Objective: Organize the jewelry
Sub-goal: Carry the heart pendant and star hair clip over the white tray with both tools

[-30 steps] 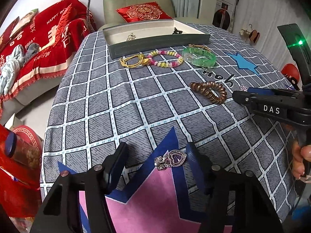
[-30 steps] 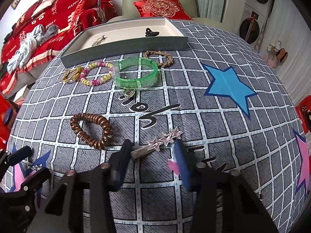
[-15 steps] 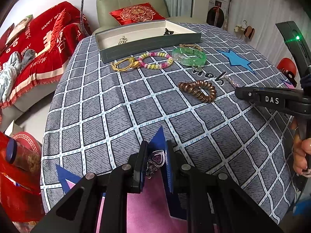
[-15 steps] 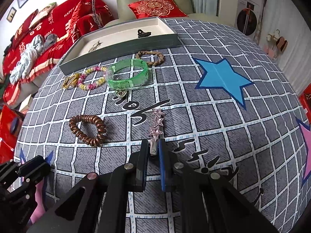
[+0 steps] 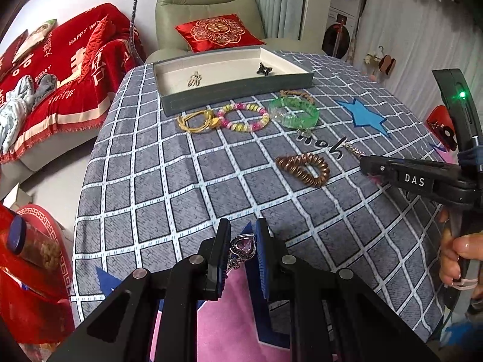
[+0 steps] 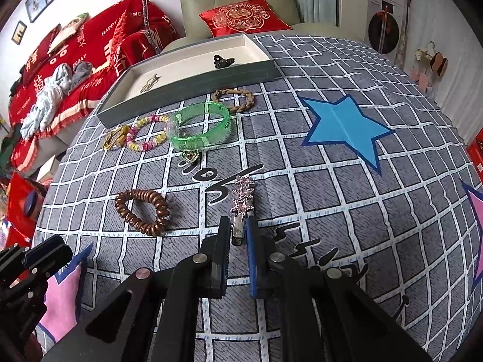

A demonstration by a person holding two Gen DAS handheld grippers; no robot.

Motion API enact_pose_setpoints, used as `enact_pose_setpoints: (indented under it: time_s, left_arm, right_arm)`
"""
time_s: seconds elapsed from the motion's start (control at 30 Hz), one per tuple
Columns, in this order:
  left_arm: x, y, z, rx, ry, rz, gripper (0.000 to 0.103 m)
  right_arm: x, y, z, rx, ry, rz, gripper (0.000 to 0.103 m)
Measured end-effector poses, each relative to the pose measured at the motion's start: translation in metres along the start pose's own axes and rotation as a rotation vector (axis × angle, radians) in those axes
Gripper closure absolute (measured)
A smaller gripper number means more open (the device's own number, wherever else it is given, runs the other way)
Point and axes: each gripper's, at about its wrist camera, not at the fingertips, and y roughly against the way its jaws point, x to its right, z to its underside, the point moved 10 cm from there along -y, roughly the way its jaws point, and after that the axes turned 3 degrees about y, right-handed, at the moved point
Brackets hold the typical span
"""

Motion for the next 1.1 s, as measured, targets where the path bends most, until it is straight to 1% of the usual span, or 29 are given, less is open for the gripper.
enact_pose_setpoints:
  time_s: [0.2,0.57,0.73,1.1]
  left_arm:
    - [0.001,0.003,-0.009,0.011,0.014,0.011,0.069]
    - [-0.01,0.012,-0.034,0.043,0.053,0.01,0.069]
    - [-0.011,0.011,-0.044,0.049,0.051,0.008,0.069]
    - [-0.017,0.016,-0.06,0.061,0.086,0.018,0.069]
  right_arm:
    - [0.001,0.004,-0.006,0.015,-0.01,-0.019,0.092]
    - [0.003,0.013,-0.024,0.052,-0.019,-0.051,0.092]
    - [0.003,0.015,-0.03,0.062,-0.026,-0.067,0.092]
    - [0.0,0.012,-0.048,0.066,-0.008,-0.086,0.092]
